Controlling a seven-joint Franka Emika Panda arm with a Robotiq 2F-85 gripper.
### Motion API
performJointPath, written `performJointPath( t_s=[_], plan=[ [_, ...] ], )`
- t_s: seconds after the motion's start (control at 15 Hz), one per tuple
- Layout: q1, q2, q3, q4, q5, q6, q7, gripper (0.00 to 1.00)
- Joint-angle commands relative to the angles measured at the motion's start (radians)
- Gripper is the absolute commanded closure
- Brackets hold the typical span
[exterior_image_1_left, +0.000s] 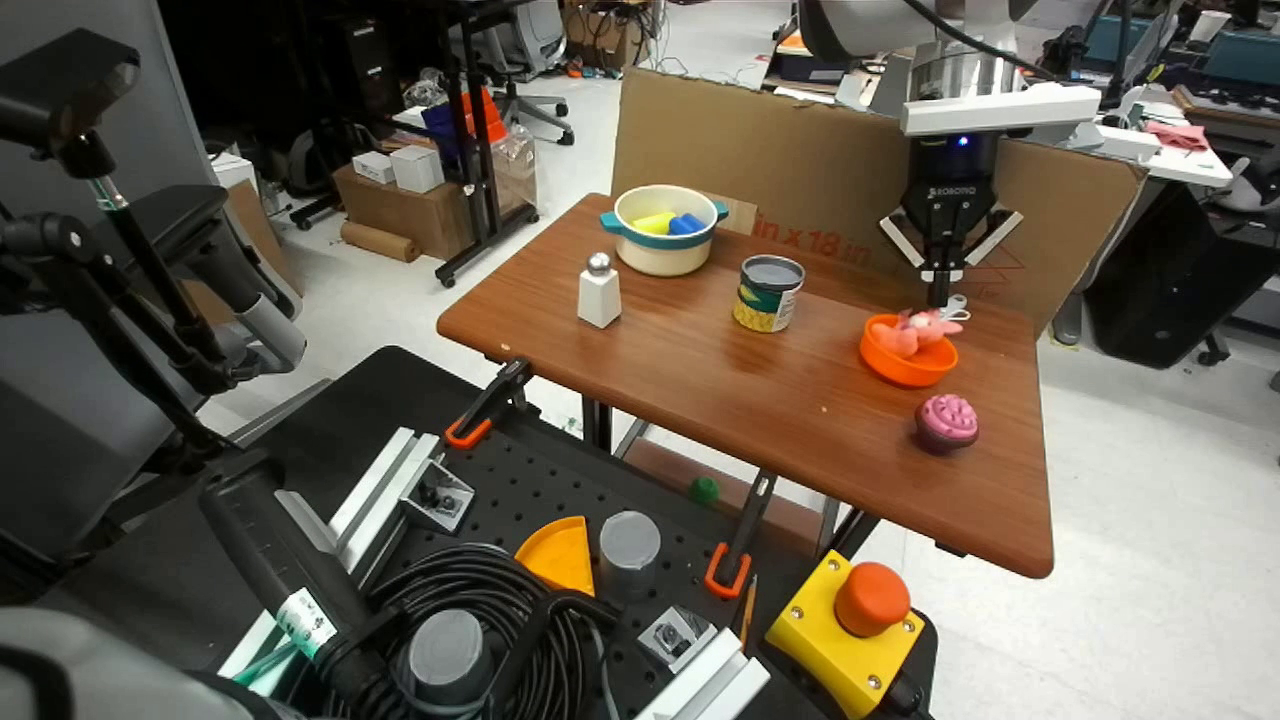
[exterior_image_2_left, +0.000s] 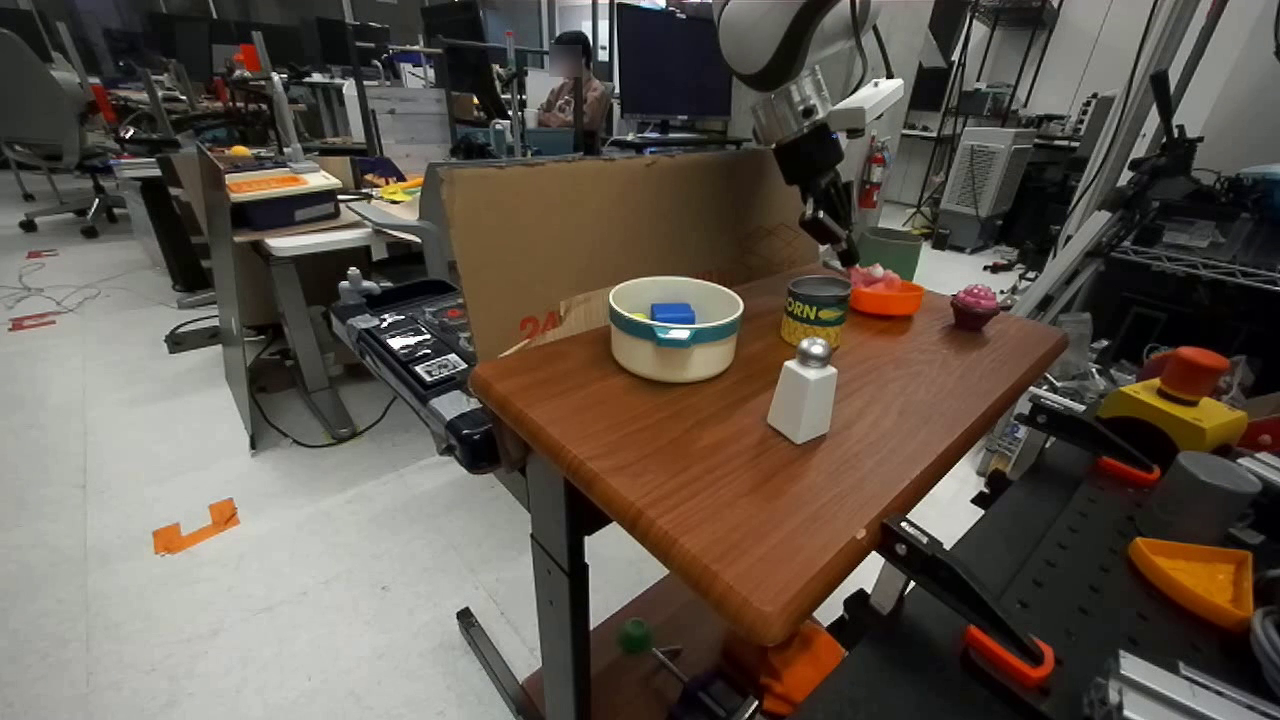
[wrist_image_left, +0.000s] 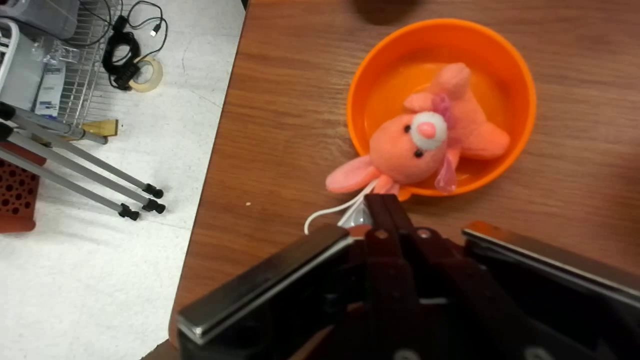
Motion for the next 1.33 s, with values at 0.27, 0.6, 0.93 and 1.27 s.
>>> performJointPath(
  t_s=[0.27, 0.6, 0.93, 1.27],
  plan=[
    [0.060, -0.039, -0.029, -0.045, -0.064, 0.005, 0.095, 1.00],
    [0.065, -0.031, -0.024, -0.030, -0.058, -0.015, 0.099, 0.58],
    [0.066, -0.038, -0.030, -0.041, -0.065, -0.003, 0.101, 0.22],
    [0.070, -0.057, -0.036, -0.072, -0.071, 0.011, 0.118, 0.00]
  ],
)
